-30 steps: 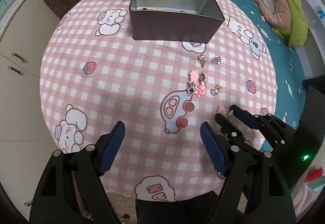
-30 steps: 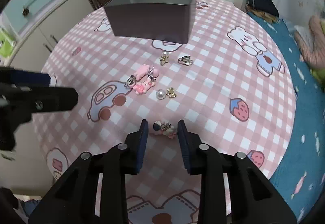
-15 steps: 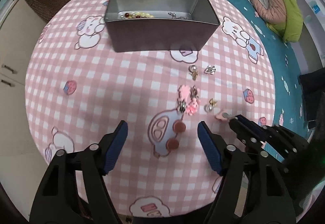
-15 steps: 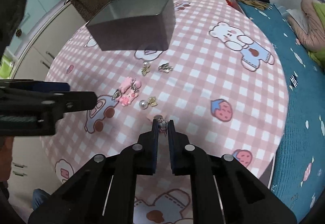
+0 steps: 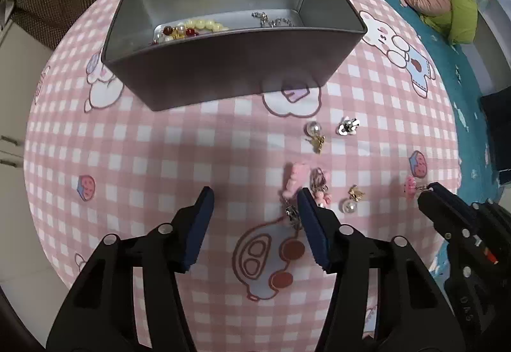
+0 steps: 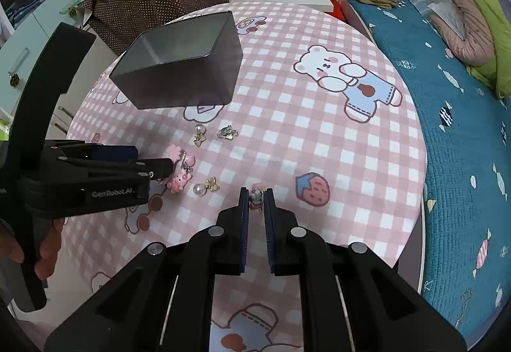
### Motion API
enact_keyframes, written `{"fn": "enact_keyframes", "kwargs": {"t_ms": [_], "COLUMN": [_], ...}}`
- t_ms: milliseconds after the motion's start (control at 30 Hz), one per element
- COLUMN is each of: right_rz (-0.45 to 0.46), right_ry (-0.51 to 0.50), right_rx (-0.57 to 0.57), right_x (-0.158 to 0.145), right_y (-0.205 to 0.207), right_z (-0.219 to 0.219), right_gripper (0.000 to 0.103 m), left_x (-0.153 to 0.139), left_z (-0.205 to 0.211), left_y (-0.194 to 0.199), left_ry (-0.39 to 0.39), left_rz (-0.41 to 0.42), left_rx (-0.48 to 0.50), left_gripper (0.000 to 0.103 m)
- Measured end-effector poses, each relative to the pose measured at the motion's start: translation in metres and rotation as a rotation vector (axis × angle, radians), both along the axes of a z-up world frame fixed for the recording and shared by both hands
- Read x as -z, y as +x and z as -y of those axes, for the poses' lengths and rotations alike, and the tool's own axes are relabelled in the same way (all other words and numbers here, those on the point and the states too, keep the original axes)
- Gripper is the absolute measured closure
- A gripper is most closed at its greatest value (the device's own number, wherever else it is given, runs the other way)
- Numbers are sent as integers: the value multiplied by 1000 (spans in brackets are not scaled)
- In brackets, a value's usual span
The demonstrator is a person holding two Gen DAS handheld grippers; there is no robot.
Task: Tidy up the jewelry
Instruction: 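Grasp a pink charm with the left gripper while the right gripper grasps a small silver charm, then carry both charms into the grey tray and open both grippers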
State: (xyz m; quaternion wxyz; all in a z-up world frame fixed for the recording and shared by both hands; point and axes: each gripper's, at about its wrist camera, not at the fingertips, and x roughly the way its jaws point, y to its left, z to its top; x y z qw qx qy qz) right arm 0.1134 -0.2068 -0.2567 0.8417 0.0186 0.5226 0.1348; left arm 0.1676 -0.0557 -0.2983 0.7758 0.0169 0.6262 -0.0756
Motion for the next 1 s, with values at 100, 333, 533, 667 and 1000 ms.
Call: {"fn": "enact_keyframes", "kwargs": {"t_ms": [100, 333, 533, 667, 1000], "right_rz": [-4, -5, 2, 9, 62], "right_ry": [6, 11, 17, 23, 26], "right_rx": [12, 32, 31, 38, 41], "right_x": [0, -2, -4, -8, -30], "right_y": [3, 11, 14, 17, 27], "right_z": [2, 6, 8, 11, 12], "right_gripper": [95, 95, 95, 95, 95], "left_x": [1, -1, -3, -14, -51], "left_z": [4, -1, -18, -27, -36], "left_y": [0, 5, 10, 10, 5], "left_ry": [44, 4, -64, -62, -102], "left_rz": [25, 13, -13, 6, 70], "left_rx": [37, 57, -1, -13, -19], "left_gripper": [66, 94, 96, 96, 96]}}
